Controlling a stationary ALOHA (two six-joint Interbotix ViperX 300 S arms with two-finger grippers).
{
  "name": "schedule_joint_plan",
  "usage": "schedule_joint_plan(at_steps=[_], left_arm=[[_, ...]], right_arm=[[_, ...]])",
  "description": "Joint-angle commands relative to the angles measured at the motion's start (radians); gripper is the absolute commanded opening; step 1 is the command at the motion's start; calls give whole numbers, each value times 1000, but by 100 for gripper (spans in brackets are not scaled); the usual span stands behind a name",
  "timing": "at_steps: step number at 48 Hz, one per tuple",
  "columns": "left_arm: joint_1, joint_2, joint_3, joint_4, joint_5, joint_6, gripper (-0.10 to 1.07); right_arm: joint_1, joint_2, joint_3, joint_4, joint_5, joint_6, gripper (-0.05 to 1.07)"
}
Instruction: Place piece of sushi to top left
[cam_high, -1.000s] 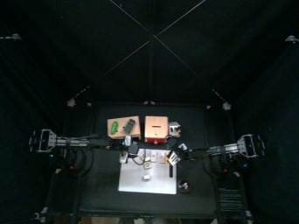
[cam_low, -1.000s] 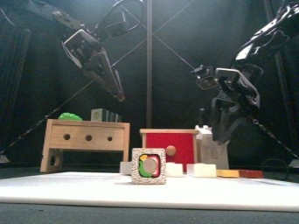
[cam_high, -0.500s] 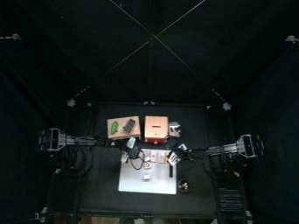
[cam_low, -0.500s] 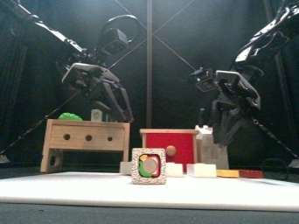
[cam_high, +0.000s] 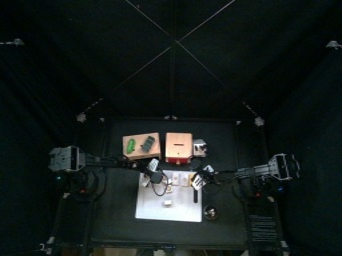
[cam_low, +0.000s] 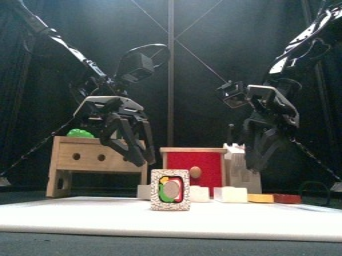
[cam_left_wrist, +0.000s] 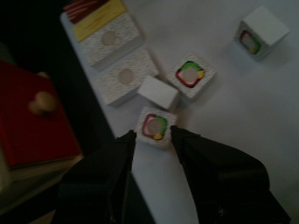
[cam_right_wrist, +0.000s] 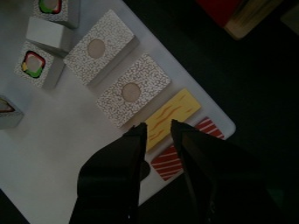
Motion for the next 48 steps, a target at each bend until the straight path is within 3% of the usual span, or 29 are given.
schedule_joint_plan(at_steps=[1, 7, 19, 28, 48], left_arm=[[5, 17, -55, -32, 63, 0, 79], [14, 38, -81, -34, 83, 0, 83], [37, 60, -89, 14, 106, 5, 104], [38, 101, -107, 81, 95, 3, 104], [61, 160, -140, 97, 94, 2, 104]], right_arm=[[2, -9, -17, 0, -3, 2, 70], [2, -3, -17, 2, -5, 2, 70], [6, 8, -15, 0, -3, 2, 70], [8, 17, -15, 0, -5, 2, 70], [6, 26, -12, 0, -3, 2, 70]])
